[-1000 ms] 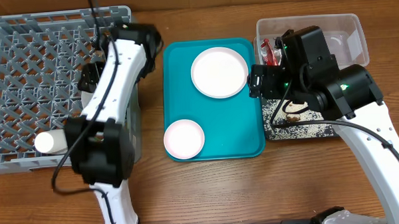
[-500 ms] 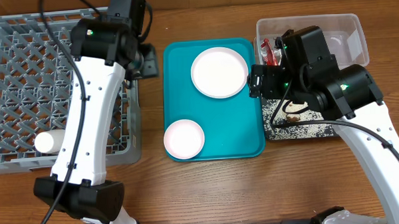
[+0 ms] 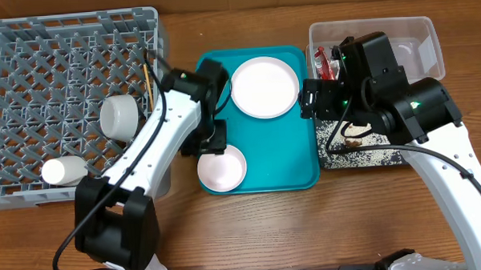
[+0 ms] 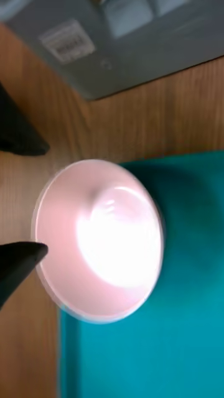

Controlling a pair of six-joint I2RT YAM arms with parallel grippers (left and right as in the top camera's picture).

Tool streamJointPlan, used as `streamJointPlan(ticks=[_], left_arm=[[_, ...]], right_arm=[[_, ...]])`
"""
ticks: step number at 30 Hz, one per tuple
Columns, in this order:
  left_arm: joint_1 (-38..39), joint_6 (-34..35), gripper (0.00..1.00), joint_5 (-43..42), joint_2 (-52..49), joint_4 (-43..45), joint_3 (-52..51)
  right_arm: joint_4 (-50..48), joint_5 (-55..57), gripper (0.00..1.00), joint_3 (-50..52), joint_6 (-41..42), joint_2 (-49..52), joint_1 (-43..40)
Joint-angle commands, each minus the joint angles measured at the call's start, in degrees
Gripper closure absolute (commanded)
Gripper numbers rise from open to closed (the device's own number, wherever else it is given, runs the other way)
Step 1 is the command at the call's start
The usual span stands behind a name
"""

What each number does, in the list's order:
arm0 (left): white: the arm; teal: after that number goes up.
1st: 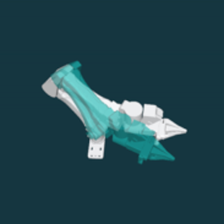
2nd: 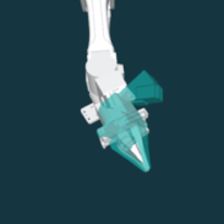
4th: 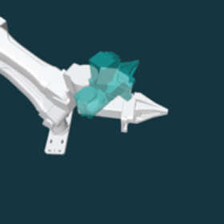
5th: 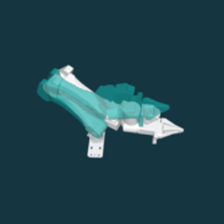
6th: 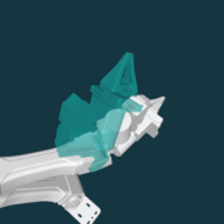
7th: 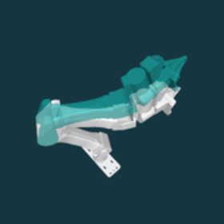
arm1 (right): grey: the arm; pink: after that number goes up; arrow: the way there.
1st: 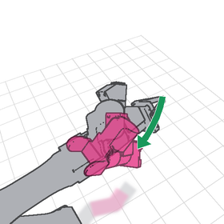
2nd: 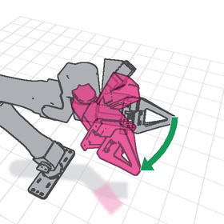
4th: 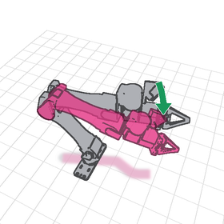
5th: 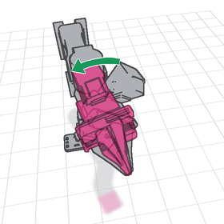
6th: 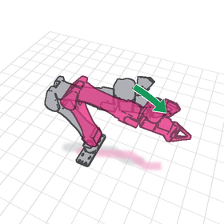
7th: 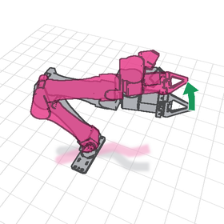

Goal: Sort waste into correct bins and load items into the dishwasher
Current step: 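Grasp the pink bowl on the tray with the left gripper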

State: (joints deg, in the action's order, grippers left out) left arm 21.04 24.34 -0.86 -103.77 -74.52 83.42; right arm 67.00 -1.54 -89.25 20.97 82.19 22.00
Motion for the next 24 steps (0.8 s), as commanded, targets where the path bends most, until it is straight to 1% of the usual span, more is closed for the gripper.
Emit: streamJointPlan(ticks=[1, 5, 6, 9, 11, 12, 13, 17, 18, 24], left_arm=[[-2.0, 4.5, 0.57, 0.4, 0.0, 3.8, -5.1], [-1.9, 5.5, 0.56, 5.0, 0.0, 9.6, -10.4], [-1.7, 5.4, 0.55, 5.1, 0.0, 11.6, -12.1], [-1.5, 5.4, 0.59, 2.0, 0.0, 15.3, -15.6], [-1.4, 5.3, 0.66, -1.0, 0.0, 16.4, -17.0], [-1.2, 5.3, 0.74, -2.0, 0.0, 16.5, -17.3], [-1.1, 5.3, 0.79, -2.7, 0.0, 16.5, -17.4], [-0.2, 4.3, 0.94, -3.7, 0.0, 18.3, -17.4], [0.1, 4.3, 0.96, -3.7, 0.0, 19.0, -17.4], [1.2, 3.7, 0.96, -3.4, 0.1, 21.2, -17.0]], right_arm=[[-0.3, -0.1, 0.01, -0.7, 0.1, -0.1, -0.2], [-0.5, -0.1, 0.01, -0.7, 0.1, -0.1, -0.2], [-0.7, -0.1, 0.01, -0.7, 0.1, -0.1, -0.2], [-0.9, -0.1, 0.01, -0.7, 0.1, -0.1, -0.2], [-0.9, -0.1, 0.00, -0.7, 0.1, -0.1, -0.2], [-0.9, -0.1, 0.01, -0.7, 0.1, -0.1, -0.2], [-0.9, -0.1, 0.01, -0.7, 0.1, -0.1, -0.2], [-1.1, -0.1, 0.01, -0.7, 0.1, -0.1, -0.2], [-1.1, -0.1, 0.00, -0.7, 0.1, -0.1, -0.2], [-1.3, -0.1, 0.00, -0.7, 0.1, -0.1, -0.2]])
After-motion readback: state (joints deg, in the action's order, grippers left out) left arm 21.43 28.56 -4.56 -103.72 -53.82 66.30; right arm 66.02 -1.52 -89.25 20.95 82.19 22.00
